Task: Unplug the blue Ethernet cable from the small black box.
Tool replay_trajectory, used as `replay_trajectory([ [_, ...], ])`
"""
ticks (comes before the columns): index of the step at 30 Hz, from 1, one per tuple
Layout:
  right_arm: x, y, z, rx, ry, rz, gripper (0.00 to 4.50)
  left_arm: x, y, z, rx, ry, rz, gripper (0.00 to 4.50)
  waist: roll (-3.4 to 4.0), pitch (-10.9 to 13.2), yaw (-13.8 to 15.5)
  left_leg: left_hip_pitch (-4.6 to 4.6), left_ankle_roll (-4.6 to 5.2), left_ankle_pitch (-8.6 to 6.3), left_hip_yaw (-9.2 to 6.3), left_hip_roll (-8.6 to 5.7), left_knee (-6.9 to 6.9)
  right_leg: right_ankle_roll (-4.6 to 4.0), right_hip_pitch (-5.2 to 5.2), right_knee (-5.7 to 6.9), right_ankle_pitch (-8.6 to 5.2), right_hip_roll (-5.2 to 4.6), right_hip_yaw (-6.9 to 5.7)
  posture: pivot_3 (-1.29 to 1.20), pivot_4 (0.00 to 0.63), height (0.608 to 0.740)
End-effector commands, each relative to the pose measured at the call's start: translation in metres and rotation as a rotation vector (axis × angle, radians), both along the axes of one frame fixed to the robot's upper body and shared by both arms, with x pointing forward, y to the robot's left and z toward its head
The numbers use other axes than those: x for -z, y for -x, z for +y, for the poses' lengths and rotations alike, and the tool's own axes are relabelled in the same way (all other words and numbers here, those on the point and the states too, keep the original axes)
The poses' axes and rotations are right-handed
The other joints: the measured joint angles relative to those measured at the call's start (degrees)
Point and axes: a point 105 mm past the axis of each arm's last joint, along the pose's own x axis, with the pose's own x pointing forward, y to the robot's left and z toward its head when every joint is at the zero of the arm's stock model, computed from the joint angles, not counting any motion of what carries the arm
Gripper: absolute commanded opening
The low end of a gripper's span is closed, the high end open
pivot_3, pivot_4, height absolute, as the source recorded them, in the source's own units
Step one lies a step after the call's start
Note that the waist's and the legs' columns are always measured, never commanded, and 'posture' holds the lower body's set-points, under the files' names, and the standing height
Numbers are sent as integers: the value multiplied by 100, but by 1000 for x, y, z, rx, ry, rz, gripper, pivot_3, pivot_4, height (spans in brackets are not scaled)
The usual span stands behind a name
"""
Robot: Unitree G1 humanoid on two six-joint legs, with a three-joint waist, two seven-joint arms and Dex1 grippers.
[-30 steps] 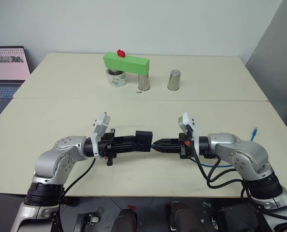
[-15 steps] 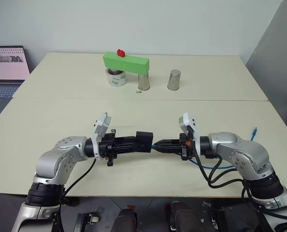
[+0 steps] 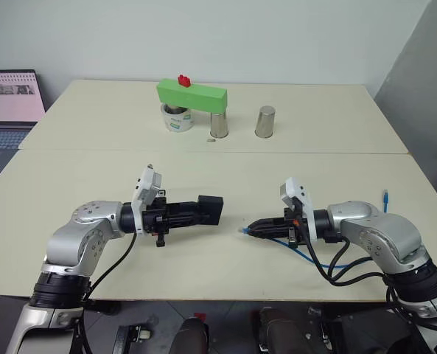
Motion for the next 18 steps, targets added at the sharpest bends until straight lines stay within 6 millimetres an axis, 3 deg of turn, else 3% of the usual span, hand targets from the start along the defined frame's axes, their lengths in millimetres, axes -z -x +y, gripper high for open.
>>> replay_trajectory([
  [1, -18, -37, -18, 169, -8, -151, 25, -5, -5, 9, -65, -11, -38, 777, 0, 0, -2, 0, 0, 0, 1, 0, 0, 0, -1, 1, 0, 0, 1, 0, 150, 740],
  [5, -20, -84, -51, 394, 48, -292, 25, 2, -8, 18, -137, -40, -29, 777, 0, 0, -8, 3, 0, 0, 4, -1, 2, 2, 0, 3, 2, 0, 3, 0, 150, 740],
  [9, -9, -125, -84, 642, 168, -412, 25, 5, -11, 20, -191, -59, -42, 777, 0, 0, -17, 2, 0, 0, 5, 0, 0, 2, -2, 2, 2, 0, 4, 0, 150, 740],
  [14, 10, -144, -102, 773, 273, -465, 25, 9, -17, 17, -254, -82, -84, 777, 1, 0, -13, -10, 0, 0, 6, -1, -1, 0, -10, 1, 3, -2, 7, 0, 150, 740],
  [16, 13, -141, -100, 752, 269, -450, 732, 8, -21, 18, -287, -74, -108, 777, 1, 0, -12, -13, 0, 0, 6, -2, -1, -2, -11, 1, 4, -3, 7, 0, 150, 740],
  [18, 12, -136, -94, 717, 236, -428, 1109, 8, -25, 19, -316, -74, -119, 777, 1, 0, -7, -13, 0, 0, 6, -2, 0, -3, -11, 2, 4, -3, 8, 0, 150, 740],
])
